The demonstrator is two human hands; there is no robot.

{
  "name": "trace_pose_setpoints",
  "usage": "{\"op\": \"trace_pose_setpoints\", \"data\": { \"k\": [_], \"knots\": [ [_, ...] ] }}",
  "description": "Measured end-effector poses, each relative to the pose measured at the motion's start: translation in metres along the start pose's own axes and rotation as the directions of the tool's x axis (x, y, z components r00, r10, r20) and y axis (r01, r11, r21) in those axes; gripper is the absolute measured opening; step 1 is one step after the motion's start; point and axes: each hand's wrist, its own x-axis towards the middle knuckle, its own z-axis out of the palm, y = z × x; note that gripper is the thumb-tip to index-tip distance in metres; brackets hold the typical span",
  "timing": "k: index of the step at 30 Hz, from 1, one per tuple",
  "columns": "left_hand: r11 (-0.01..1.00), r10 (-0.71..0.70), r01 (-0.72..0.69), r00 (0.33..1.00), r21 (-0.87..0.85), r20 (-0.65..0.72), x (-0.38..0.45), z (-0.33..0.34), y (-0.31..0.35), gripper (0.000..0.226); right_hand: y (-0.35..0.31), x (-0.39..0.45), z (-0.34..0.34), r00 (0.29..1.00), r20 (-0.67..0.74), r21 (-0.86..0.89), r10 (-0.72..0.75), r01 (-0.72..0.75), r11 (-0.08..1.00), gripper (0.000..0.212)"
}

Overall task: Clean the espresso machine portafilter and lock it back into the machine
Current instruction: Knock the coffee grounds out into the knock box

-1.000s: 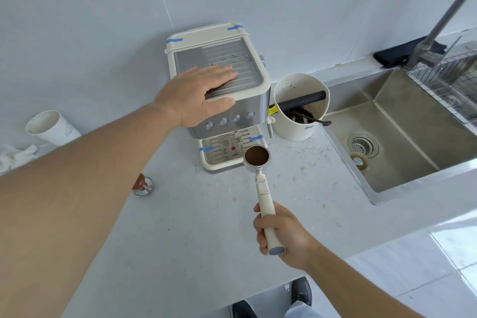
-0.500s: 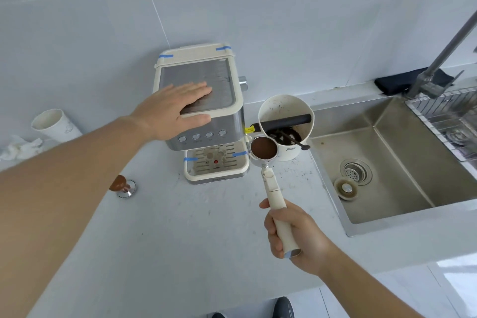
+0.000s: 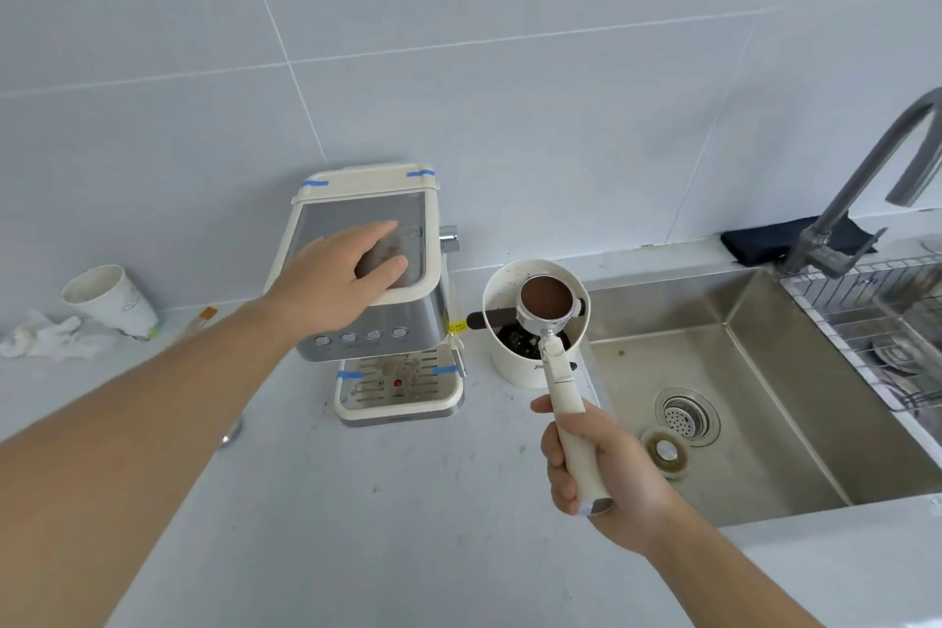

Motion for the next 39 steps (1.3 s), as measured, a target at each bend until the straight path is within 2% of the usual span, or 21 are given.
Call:
{"op": "trace_pose_setpoints", "data": {
  "k": [2,6,10,17,26,29,33,39],
  "knots": [
    [0.999,-0.036,0.036,0.999,0.004,0.018,0.009,0.005,0.009,0.058,-0.007,0.003,-0.004,1.000,-0.002,0.009,-0.014,0.014,1.000,0.032],
    [0.995,0.033,-0.039,0.997,0.096,0.063,0.018,0.013,0.016,0.058,-0.021,0.009,-0.014,0.999,0.014,0.048,-0.048,0.047,0.998,0.046],
    [0.997,0.023,-0.020,0.999,0.080,-0.036,0.015,0.017,0.014,0.056,-0.037,0.017,-0.027,0.997,-0.002,0.073,-0.079,0.079,0.994,0.047],
    [0.998,0.003,0.002,0.997,0.070,-0.078,0.014,0.017,0.017,0.056,-0.055,0.034,-0.045,0.994,-0.058,0.050,-0.094,0.096,0.994,0.047],
    [0.999,0.002,0.003,0.996,0.052,-0.086,0.017,0.020,0.012,0.056,-0.067,0.056,-0.064,0.962,-0.216,-0.283,-0.170,0.105,0.953,0.021],
    [0.998,0.004,0.001,0.996,0.058,-0.084,0.017,0.020,0.012,0.057,-0.068,0.065,-0.068,0.945,-0.247,-0.390,-0.214,0.105,0.915,0.019],
    [0.998,0.002,0.003,0.996,0.060,-0.085,0.017,0.021,0.012,0.056,-0.068,0.079,-0.076,0.907,-0.280,-0.569,-0.314,0.107,0.815,0.027],
    [0.998,-0.002,0.007,0.997,0.062,-0.083,0.017,0.021,0.010,0.058,-0.067,0.092,-0.081,0.859,-0.254,-0.812,-0.445,0.061,0.580,0.033]
  ]
}}
